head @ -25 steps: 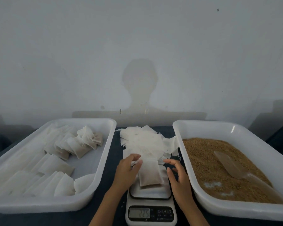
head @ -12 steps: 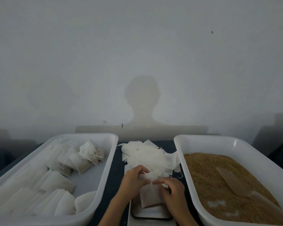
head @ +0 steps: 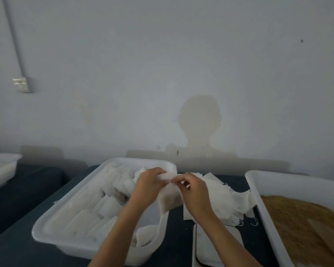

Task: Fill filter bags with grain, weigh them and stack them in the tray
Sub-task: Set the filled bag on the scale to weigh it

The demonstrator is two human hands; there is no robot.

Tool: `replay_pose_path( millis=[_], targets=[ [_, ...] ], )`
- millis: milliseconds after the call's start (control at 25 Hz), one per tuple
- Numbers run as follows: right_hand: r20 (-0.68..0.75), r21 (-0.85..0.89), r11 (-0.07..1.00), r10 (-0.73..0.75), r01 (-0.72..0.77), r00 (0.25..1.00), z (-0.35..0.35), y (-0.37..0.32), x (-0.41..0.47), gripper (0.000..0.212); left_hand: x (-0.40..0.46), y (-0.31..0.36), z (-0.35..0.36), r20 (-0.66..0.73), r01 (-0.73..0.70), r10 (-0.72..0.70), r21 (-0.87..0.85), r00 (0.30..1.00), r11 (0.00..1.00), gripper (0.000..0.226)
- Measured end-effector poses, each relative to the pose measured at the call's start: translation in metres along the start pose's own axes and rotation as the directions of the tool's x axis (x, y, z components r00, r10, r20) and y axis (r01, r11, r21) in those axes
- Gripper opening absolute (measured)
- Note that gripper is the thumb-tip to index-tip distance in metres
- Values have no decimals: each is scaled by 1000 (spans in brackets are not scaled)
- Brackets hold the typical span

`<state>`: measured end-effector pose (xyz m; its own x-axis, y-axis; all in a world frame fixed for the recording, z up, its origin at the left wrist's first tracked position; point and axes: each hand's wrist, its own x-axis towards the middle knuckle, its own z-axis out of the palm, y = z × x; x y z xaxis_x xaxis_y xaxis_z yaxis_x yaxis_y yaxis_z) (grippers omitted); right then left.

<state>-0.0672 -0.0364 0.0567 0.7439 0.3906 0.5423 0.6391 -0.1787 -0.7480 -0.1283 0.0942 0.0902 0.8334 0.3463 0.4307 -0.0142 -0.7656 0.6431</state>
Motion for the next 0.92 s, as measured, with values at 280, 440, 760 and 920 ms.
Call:
replay_pose_path(
  millis=[280,440,760,920],
  targets=[
    [291,-205,972,175,-117,941,107,-7,23,26,-1,-101,-30,104,339,-369,223,924,914,18],
    [447,-357,929,259,-94,856,142,-3,21,26,-10,-128,-25,246,295,-421,421,873,858,15],
    [778,-245,925,366,-290,510,137,-7,17,43,-10,-134,-24,155,141,-439,810,885,570,29],
    [735,-82,982,177,-173,654,107,-14,23,34,5,-105,-20,-3,242,-384,782,923,575,27]
  ],
)
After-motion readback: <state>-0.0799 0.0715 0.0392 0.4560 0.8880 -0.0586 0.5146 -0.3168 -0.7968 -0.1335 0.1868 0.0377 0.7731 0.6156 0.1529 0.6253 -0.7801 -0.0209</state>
